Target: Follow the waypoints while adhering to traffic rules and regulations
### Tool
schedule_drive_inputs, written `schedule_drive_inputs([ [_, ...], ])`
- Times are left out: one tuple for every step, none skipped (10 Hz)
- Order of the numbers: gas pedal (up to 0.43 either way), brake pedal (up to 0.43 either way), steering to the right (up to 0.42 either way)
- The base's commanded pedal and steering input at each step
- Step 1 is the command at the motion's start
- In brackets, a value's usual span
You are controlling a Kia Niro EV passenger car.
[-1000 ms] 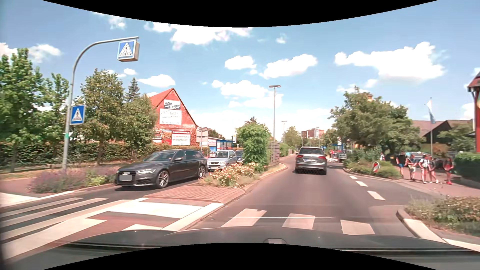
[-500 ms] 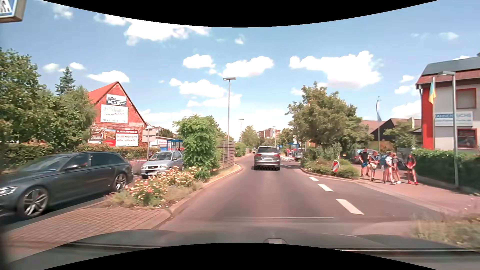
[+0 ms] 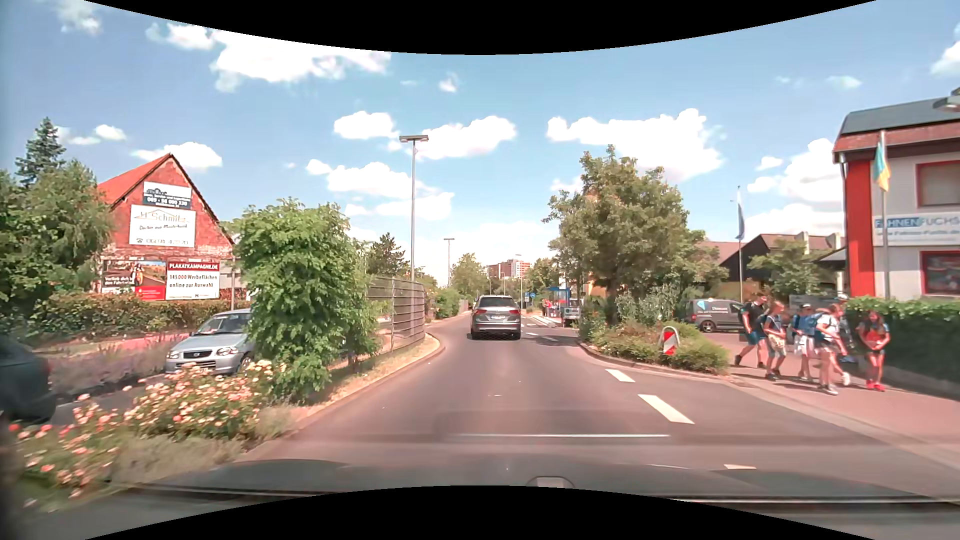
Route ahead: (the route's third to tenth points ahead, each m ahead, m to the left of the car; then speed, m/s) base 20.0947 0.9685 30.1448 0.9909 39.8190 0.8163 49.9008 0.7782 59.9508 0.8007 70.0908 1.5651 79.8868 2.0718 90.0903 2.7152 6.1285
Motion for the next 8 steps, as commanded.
schedule_drive_inputs([
  [0.24, 0.0, 0.007],
  [0.24, 0.0, 0.004],
  [0.24, 0.0, -0.003],
  [0.24, 0.0, -0.008],
  [0.24, 0.0, -0.016],
  [0.24, 0.0, -0.02],
  [0.24, 0.0, -0.02],
  [0.24, 0.0, -0.02],
])
